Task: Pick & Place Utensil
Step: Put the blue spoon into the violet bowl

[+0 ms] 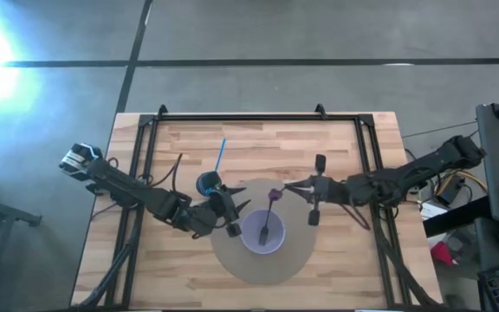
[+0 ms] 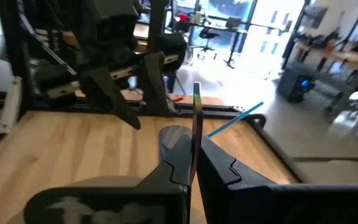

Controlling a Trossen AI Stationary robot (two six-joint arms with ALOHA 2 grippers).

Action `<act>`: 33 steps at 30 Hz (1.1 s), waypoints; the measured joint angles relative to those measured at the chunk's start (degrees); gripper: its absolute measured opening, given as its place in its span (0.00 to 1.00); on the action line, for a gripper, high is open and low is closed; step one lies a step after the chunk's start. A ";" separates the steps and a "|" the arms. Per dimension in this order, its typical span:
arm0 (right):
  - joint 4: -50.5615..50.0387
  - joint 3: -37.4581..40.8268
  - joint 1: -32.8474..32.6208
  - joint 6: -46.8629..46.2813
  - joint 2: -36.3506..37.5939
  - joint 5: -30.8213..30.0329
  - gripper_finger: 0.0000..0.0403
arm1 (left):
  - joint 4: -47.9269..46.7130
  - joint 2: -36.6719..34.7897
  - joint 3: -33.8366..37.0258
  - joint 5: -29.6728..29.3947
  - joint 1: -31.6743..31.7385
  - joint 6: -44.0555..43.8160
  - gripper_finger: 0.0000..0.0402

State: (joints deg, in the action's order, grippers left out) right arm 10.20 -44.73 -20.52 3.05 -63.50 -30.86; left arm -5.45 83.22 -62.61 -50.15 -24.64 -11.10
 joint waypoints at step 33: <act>31.49 29.56 -0.09 -41.04 6.51 0.82 0.02 | -2.83 0.04 0.07 -0.04 -0.26 -0.70 0.39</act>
State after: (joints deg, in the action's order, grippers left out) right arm 41.70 -15.16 -20.61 -37.99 -57.00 -30.04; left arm -8.29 83.26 -62.54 -50.19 -24.91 -11.80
